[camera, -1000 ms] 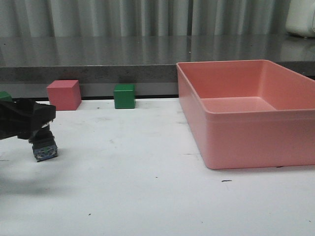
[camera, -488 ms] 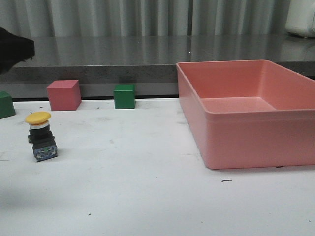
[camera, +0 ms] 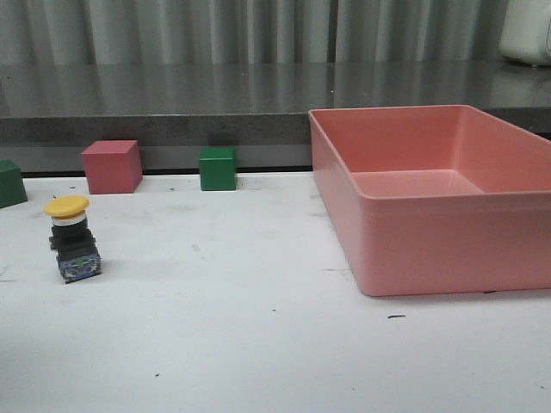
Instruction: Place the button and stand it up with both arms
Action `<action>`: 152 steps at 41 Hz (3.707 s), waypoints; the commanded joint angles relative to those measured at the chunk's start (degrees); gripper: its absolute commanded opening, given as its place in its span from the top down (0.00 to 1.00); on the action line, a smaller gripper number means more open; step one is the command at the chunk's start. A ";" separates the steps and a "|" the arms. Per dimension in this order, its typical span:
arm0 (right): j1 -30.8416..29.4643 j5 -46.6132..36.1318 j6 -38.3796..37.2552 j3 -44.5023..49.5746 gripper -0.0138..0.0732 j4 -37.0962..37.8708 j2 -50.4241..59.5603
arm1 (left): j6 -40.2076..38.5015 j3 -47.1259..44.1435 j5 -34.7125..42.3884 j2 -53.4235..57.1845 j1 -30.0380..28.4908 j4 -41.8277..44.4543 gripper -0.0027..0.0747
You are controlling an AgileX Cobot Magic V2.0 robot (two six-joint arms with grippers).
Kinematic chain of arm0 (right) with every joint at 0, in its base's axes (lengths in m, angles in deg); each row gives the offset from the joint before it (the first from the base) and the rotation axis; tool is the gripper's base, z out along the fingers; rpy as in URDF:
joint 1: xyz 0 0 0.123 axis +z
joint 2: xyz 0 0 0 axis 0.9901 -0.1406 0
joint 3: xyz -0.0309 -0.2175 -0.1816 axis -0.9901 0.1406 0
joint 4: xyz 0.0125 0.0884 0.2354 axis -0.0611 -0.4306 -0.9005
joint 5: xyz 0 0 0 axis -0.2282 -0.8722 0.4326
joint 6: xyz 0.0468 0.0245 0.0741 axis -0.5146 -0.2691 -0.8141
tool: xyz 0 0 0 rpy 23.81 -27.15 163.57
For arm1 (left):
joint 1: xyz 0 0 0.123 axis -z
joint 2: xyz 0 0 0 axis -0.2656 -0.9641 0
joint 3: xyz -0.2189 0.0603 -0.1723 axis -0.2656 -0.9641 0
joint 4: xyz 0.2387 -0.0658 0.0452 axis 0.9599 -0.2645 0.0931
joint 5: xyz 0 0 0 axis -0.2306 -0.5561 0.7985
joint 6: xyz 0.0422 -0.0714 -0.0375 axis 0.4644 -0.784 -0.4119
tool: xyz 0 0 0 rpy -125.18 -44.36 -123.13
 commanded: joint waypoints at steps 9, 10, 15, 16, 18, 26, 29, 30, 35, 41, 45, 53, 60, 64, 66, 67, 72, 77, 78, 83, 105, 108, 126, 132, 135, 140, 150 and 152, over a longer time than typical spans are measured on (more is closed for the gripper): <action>-0.24 -3.94 0.33 -1.26 0.19 0.15 -0.03 | 6.47 7.54 -17.55 4.23 6.98 -4.37 0.25; -0.24 -3.94 0.33 -1.26 0.19 0.15 -0.03 | 7.13 7.38 -17.94 4.75 7.11 -5.13 0.25; -0.24 -3.94 0.33 -1.26 0.19 0.15 -0.03 | 9.69 5.51 -18.61 9.15 7.11 -8.95 0.25; -0.24 -3.94 0.33 -1.26 0.19 0.15 -0.03 | 9.82 5.10 -18.48 10.33 7.11 -9.28 0.25; -0.24 -3.94 0.33 -1.26 0.19 0.15 -0.03 | 9.82 4.12 -18.47 12.15 7.11 -9.90 0.25; -0.24 -3.94 0.33 -1.26 0.19 0.15 -0.03 | 9.82 1.67 -20.05 19.82 7.11 -12.79 0.26; -0.24 -3.94 0.33 -1.26 0.19 0.15 -0.03 | 9.82 1.68 -20.04 21.91 7.11 -13.11 0.26; -0.24 -3.94 0.33 -1.26 0.19 0.15 -0.03 | 9.82 1.68 -19.95 22.38 7.11 -13.00 0.26; -0.24 -3.94 0.33 -1.26 0.19 0.15 -0.03 | 9.82 1.68 -19.67 23.68 7.11 -12.76 0.26; -0.24 -3.94 0.33 -1.26 0.19 0.15 -0.03 | 9.82 1.54 -19.79 23.68 7.11 -12.76 0.26; -0.24 -3.94 0.33 -1.26 0.19 0.15 -0.03 | 9.82 1.54 -19.79 23.68 7.11 -12.76 0.26; -0.24 -4.14 0.33 -1.26 0.19 0.15 -0.03 | 9.82 1.54 -19.79 23.68 7.11 -12.76 0.26; -0.24 -4.14 0.33 -1.26 0.19 0.15 -0.03 | 9.82 1.54 -19.79 23.68 7.11 -12.76 0.26; -0.24 -4.14 0.33 -1.26 0.19 0.15 -0.03 | 9.82 1.54 -19.79 23.68 7.11 -12.76 0.26; -0.24 -4.14 0.33 -1.26 0.19 0.15 -0.03 | 9.82 1.54 -19.79 23.68 7.11 -12.76 0.26; -0.24 -4.09 0.33 -1.26 0.19 0.15 -0.03 | 9.82 1.54 -19.87 23.68 7.11 -12.76 0.26; -0.24 -4.09 0.33 -1.26 0.23 0.15 -0.03 | 9.82 1.54 -20.00 23.68 7.11 -12.76 0.32; -0.24 -4.09 0.33 -1.26 0.44 0.15 -0.03 | 9.82 1.54 -20.00 23.68 7.11 -12.76 0.52; -0.24 -4.09 0.33 -1.26 0.49 0.15 -0.03 | 9.82 1.54 -20.00 23.68 7.11 -12.76 0.56; -0.24 -3.91 0.33 -1.26 0.76 0.15 -0.03 | 9.82 1.54 -20.26 23.68 7.11 -12.76 0.78; -0.24 -3.84 0.33 -1.26 0.92 0.15 -0.03 | 9.82 1.54 -20.16 23.68 7.11 -12.76 0.99; -0.24 -3.84 0.33 -1.26 0.92 0.15 -0.03 | 9.82 1.54 -20.16 23.68 7.11 -12.76 0.99; -0.24 -3.84 0.33 -1.26 0.92 0.15 -0.03 | 9.82 -4.99 -12.67 30.86 3.06 -11.48 0.99; -0.24 -3.84 0.33 -1.26 0.92 0.15 -0.03 | 9.82 -15.34 1.31 38.47 -1.43 -9.93 0.99; -0.24 -3.84 0.33 -1.26 0.92 0.15 -0.03 | 9.82 -21.86 7.92 42.67 -4.24 -9.68 0.99; -0.24 -3.84 0.33 -1.26 0.92 0.15 -0.03 | 9.82 -31.01 15.57 49.01 -8.19 -9.68 0.99; -0.24 -3.84 0.33 -1.26 0.92 0.15 -0.03 | 9.82 -40.26 17.94 56.53 -11.26 -9.78 0.99; -0.24 -3.84 0.33 -1.26 0.92 0.15 -0.03 | 9.82 -41.35 18.88 56.98 -11.26 -9.78 0.99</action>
